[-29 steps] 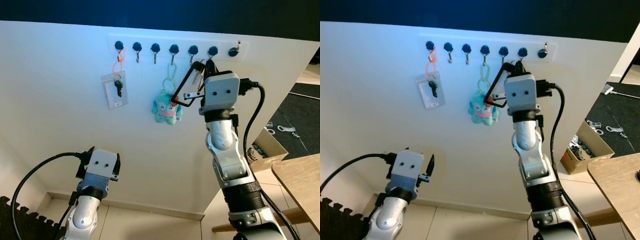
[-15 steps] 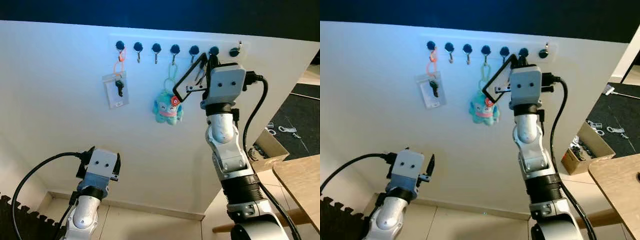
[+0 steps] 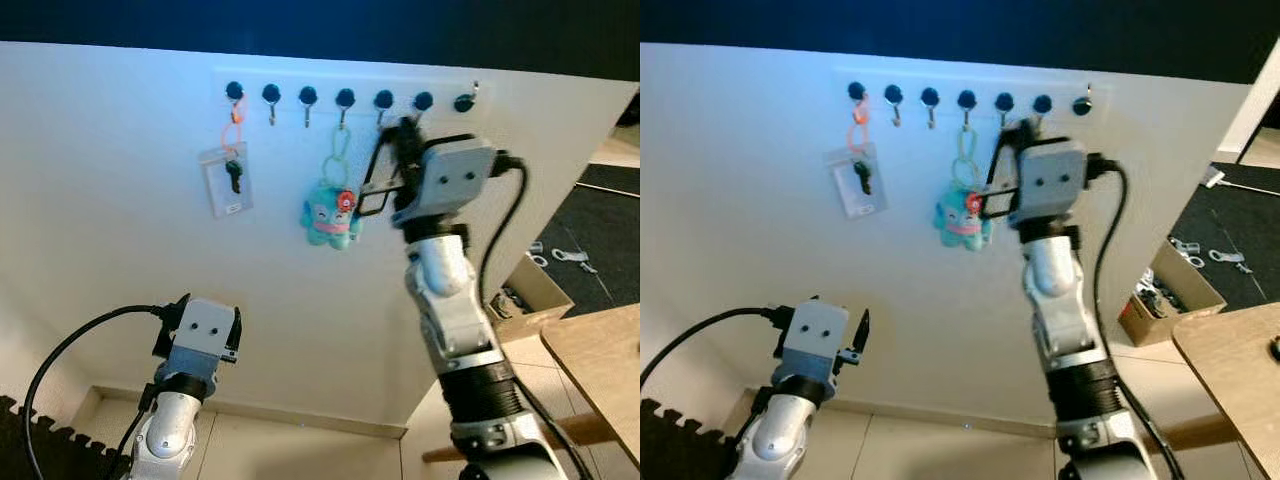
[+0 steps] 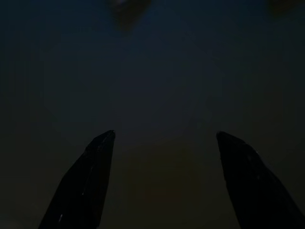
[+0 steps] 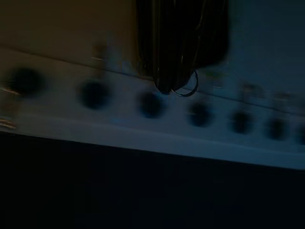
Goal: Hang keys on a hook
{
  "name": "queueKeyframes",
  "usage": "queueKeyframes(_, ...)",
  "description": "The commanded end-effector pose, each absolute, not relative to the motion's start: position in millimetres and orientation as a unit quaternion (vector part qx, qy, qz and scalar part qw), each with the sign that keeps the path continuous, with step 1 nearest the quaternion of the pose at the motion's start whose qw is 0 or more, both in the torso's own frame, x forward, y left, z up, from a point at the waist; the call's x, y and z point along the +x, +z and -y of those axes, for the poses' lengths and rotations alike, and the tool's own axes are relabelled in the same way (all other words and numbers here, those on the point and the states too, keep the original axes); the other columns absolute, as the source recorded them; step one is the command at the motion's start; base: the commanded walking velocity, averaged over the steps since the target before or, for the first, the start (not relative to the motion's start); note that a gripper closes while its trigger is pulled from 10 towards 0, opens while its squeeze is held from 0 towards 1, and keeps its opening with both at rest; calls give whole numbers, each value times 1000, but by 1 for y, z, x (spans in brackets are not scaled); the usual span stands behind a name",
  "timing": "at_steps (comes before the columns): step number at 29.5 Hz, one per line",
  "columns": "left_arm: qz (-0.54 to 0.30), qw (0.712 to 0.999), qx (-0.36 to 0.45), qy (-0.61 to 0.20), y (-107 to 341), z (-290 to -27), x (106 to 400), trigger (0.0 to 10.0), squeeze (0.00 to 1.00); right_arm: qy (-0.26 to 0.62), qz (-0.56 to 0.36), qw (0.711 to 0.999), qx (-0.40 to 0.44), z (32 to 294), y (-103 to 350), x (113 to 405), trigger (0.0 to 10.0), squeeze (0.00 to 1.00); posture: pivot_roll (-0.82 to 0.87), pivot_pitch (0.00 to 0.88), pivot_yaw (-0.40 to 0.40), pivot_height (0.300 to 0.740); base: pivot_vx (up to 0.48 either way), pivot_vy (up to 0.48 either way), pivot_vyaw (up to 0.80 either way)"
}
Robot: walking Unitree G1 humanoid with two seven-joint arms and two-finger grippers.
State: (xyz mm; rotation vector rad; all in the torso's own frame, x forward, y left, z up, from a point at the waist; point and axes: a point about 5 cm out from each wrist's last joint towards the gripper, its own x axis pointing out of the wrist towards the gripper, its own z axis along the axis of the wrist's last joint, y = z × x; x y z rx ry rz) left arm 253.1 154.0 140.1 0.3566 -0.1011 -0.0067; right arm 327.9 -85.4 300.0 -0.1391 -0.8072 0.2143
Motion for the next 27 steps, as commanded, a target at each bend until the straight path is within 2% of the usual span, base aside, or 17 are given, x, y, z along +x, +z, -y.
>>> queueKeyframes(1, 32, 984, 177, -4, 132, -153, 253, 10000, 0, 132, 401, 904, -66, 79, 299, 320, 10000, 0, 141, 144, -1, 740, 0, 0, 0)
queueKeyframes(13, 28, 984, 179, 1, 131, -155, 249, 10000, 0, 96, 394, 912, -66, 97, 294, 311, 10000, 0, 150, 153, -6, 740, 0, 0, 0)
queueKeyframes(27, 27, 984, 178, -11, 130, -152, 252, 10000, 0, 36, 377, 920, -100, 135, 292, 306, 10000, 0, 120, 157, 9, 740, 0, 0, 0)
